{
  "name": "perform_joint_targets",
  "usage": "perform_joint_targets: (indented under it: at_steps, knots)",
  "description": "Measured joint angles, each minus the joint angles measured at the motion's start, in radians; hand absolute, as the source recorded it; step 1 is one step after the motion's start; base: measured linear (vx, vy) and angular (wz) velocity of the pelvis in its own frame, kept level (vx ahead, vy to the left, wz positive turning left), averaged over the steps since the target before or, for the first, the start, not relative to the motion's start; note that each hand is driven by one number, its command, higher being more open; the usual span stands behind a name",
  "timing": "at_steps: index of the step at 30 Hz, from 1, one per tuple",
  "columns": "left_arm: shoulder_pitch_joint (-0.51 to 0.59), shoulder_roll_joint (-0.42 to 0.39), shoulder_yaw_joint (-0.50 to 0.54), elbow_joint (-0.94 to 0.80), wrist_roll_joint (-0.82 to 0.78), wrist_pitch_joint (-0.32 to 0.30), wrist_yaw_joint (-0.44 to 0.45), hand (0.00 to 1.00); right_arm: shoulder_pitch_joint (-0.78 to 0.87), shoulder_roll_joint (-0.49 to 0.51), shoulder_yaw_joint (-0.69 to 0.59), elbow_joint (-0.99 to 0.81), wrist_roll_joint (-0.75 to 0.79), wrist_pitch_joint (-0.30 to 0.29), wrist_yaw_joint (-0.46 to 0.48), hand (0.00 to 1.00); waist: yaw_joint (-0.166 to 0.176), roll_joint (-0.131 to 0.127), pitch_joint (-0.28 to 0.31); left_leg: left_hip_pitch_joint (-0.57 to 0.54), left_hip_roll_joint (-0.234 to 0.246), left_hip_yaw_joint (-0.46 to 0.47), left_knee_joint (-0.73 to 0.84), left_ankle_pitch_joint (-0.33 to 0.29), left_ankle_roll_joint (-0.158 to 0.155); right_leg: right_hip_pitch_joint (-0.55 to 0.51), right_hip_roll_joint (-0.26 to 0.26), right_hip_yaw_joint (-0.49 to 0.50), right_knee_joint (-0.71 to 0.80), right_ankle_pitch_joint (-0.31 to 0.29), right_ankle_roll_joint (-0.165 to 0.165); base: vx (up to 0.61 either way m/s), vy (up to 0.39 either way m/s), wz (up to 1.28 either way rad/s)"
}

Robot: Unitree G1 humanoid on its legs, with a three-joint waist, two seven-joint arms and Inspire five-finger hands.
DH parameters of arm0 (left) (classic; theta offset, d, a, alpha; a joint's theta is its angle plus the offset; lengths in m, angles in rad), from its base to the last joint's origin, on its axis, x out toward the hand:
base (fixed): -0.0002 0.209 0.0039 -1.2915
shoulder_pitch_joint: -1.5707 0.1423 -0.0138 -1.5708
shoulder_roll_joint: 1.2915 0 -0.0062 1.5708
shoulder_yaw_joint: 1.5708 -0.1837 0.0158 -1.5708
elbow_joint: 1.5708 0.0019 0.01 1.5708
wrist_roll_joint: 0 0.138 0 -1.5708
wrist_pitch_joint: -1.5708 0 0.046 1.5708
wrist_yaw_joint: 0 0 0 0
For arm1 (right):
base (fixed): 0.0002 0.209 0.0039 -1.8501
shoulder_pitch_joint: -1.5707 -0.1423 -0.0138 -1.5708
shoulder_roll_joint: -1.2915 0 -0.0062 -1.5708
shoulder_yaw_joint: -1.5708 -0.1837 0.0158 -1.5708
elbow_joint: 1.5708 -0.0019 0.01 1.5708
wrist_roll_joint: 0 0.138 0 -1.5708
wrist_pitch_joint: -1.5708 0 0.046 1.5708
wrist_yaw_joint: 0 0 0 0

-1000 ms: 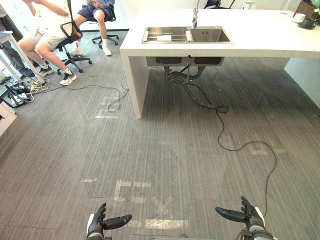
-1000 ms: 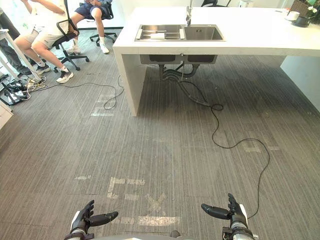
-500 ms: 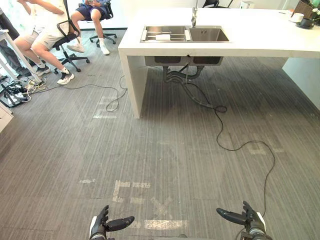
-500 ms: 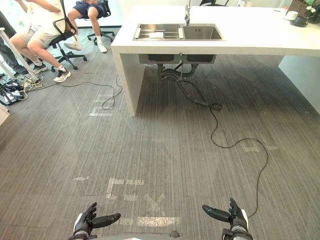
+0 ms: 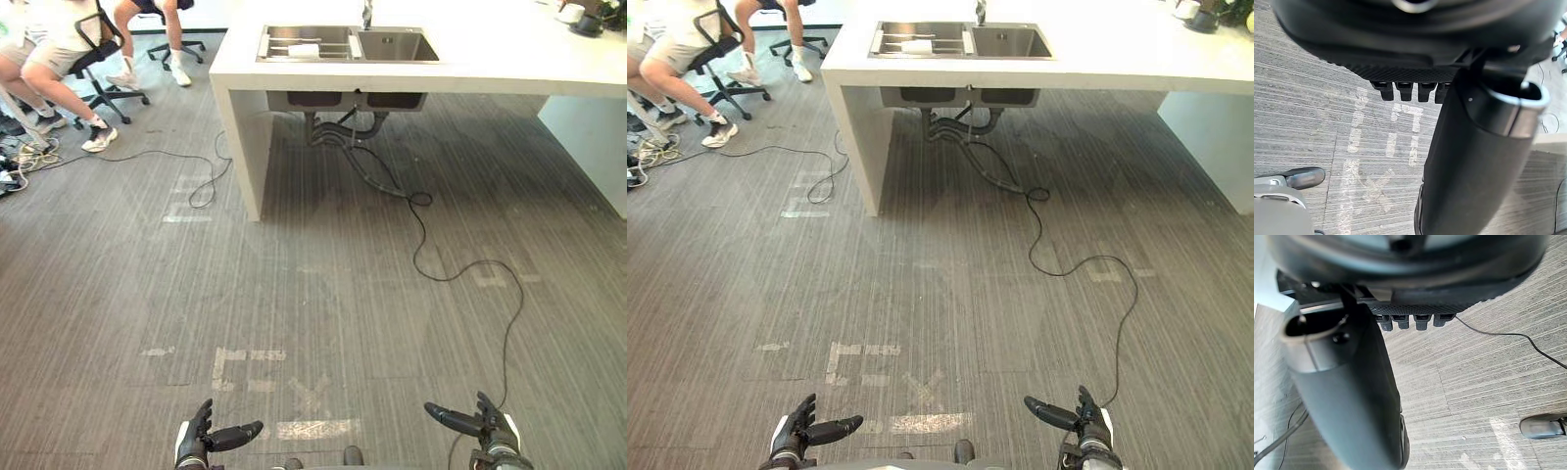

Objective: Walk over to the sink, pick up the cup, carry it to the dishwasher, place the cup inside the dishwasher, then close the dishwasher door

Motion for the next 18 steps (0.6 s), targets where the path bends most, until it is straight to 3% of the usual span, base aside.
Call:
perform_joint_targets:
  at_steps: [1, 2, 4, 5, 6, 7, 9, 12, 13, 15, 16, 18]
  knots:
    - [0.001, 0.0, 0.0, -0.014, 0.0, 0.0, 0.0, 1.0, -0.002, -0.002, -0.003, 0.0, 0.0, 0.0, 0.0, 1.0, 0.0, -0.001, 0.002, 0.003, -0.001, 0.001, 0.017, -0.015, 0.002, -0.025, -0.004, -0.004, 0.075, -0.041, 0.015, 0.18, 0.066, -0.06]
    - [-0.003, 0.0, -0.002, -0.025, 0.0, 0.0, 0.0, 1.0, -0.005, -0.005, -0.003, 0.0, 0.0, 0.0, -0.001, 1.0, 0.0, 0.001, 0.011, 0.016, -0.006, 0.005, 0.039, -0.035, 0.004, -0.069, -0.016, -0.028, 0.209, -0.094, 0.053, 0.15, 0.059, -0.03]
    - [-0.021, 0.002, -0.008, -0.026, 0.0, 0.0, 0.0, 1.0, -0.017, -0.007, -0.003, -0.001, 0.0, 0.0, -0.001, 1.0, -0.002, 0.003, 0.033, 0.051, -0.016, 0.004, 0.043, -0.046, 0.003, -0.127, -0.042, -0.07, 0.405, -0.13, 0.093, 0.1, 0.052, 0.06]
    - [-0.027, 0.003, -0.01, -0.027, -0.001, 0.0, 0.0, 1.0, -0.019, -0.007, -0.002, -0.001, 0.0, 0.0, -0.001, 1.0, -0.002, 0.005, 0.041, 0.064, -0.017, 0.002, 0.042, -0.051, 0.009, -0.152, -0.052, -0.089, 0.477, -0.13, 0.094, 0.12, 0.057, 0.16]
    - [-0.043, 0.012, -0.023, -0.031, -0.003, 0.0, 0.001, 1.0, -0.023, -0.008, 0.005, 0.0, -0.001, 0.003, 0.001, 1.0, -0.003, 0.003, 0.06, 0.097, -0.026, -0.007, 0.039, -0.069, 0.034, -0.218, -0.1, -0.166, 0.647, -0.154, 0.085, 0.12, 0.046, 0.12]
    - [-0.046, 0.015, -0.024, -0.031, -0.008, 0.0, 0.002, 1.0, -0.028, -0.008, 0.008, 0.002, -0.001, 0.008, 0.001, 1.0, -0.002, 0.002, 0.068, 0.11, -0.03, -0.008, 0.037, -0.074, 0.034, -0.234, -0.123, -0.192, 0.684, -0.172, 0.08, 0.16, 0.036, 0.17]
    - [-0.048, 0.014, -0.024, -0.035, -0.019, 0.0, 0.003, 1.0, -0.041, -0.013, 0.015, 0.002, -0.001, 0.012, 0.001, 1.0, -0.011, 0.005, 0.07, 0.124, -0.026, -0.022, 0.035, -0.085, 0.027, -0.279, -0.168, -0.262, 0.689, -0.191, 0.064, 0.15, -0.002, 0.18]
    - [-0.069, 0.014, -0.018, -0.039, -0.02, 0.0, 0.006, 1.0, -0.075, -0.038, 0.048, 0.002, -0.001, 0.013, 0.001, 1.0, -0.031, 0.025, 0.098, 0.135, 0.022, -0.055, 0.032, -0.103, -0.002, -0.326, -0.17, -0.326, 0.529, -0.182, 0.052, 0.27, -0.121, 0.32]
    - [-0.07, 0.017, -0.018, -0.044, -0.02, 0.0, 0.007, 1.0, -0.082, -0.045, 0.048, 0.001, -0.001, 0.013, 0.001, 1.0, -0.028, 0.022, 0.101, 0.142, 0.031, -0.056, 0.032, -0.118, -0.026, -0.329, -0.161, -0.33, 0.415, -0.125, 0.047, 0.23, -0.143, 0.15]
    - [-0.064, 0.014, -0.018, -0.04, -0.02, 0.001, 0.009, 1.0, -0.08, -0.054, 0.048, 0.0, -0.001, 0.012, -0.001, 1.0, -0.029, 0.009, 0.097, 0.179, 0.037, -0.065, 0.032, -0.151, -0.064, -0.331, -0.169, -0.318, 0.414, 0.004, -0.009, 0.4, -0.255, 0.14]
    - [-0.062, 0.0, -0.018, -0.039, -0.02, 0.002, 0.011, 1.0, -0.079, -0.063, 0.048, 0.0, -0.001, 0.013, -0.003, 1.0, -0.031, 0.031, 0.086, 0.175, 0.069, -0.068, 0.061, -0.167, -0.089, -0.33, -0.154, -0.336, 0.446, -0.049, -0.016, 0.4, -0.27, 0.17]
    - [-0.071, -0.014, -0.018, -0.035, -0.02, 0.002, 0.016, 1.0, -0.082, -0.064, 0.052, 0.001, -0.001, 0.014, -0.003, 1.0, -0.029, 0.04, 0.083, 0.106, 0.11, -0.068, 0.233, -0.178, -0.108, -0.303, -0.128, -0.351, 0.433, -0.083, -0.039, 0.39, -0.298, 0.13]
